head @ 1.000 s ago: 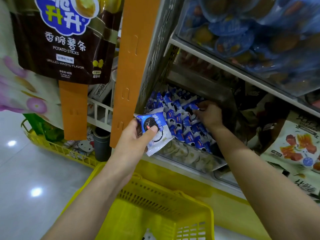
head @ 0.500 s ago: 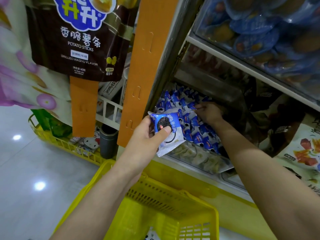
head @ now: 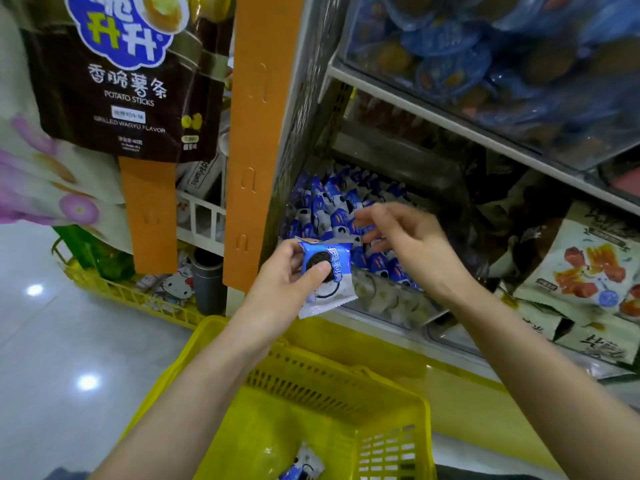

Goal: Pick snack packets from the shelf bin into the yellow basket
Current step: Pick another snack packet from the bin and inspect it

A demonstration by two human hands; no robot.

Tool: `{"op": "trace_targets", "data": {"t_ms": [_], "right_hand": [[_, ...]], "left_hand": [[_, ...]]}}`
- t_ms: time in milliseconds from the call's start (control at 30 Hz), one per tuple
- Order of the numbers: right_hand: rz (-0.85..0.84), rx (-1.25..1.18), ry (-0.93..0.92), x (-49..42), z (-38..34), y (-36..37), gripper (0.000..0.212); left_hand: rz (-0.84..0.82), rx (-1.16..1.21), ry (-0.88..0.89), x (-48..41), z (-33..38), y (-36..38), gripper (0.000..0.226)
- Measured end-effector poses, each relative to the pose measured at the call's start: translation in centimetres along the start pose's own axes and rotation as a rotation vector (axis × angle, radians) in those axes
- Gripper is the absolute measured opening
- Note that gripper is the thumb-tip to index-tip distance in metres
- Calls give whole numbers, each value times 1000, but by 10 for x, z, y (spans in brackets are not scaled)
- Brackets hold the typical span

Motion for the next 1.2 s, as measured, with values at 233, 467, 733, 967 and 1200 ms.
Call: {"op": "trace_targets", "data": {"t_ms": [233, 467, 733, 967, 1200], "right_hand": [[44, -23, 51, 52, 16, 10, 11], [140, -154, 113, 77, 47, 21, 17], [54, 153, -95, 91, 48, 36, 10], [148, 272, -215, 96, 41, 27, 10], [357, -470, 291, 90, 84, 4, 12]], "left_hand": [[-194, -163, 32, 13, -6, 29, 27], [-132, -210, 18, 27, -21, 34, 24], [11, -273, -66, 24, -39, 24, 25], [-73, -153, -118, 26, -45, 33, 18], [-3, -57, -151, 26, -47, 19, 19]]}}
Point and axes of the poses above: each hand's wrist, its own x-axis away from the middle knuckle, its own y-axis out of the palm, z = x × y, the point moved 8 cm from there along -x, towards the middle knuckle, and after that the axes turned 9 degrees about -x, right-handed, at the moved point
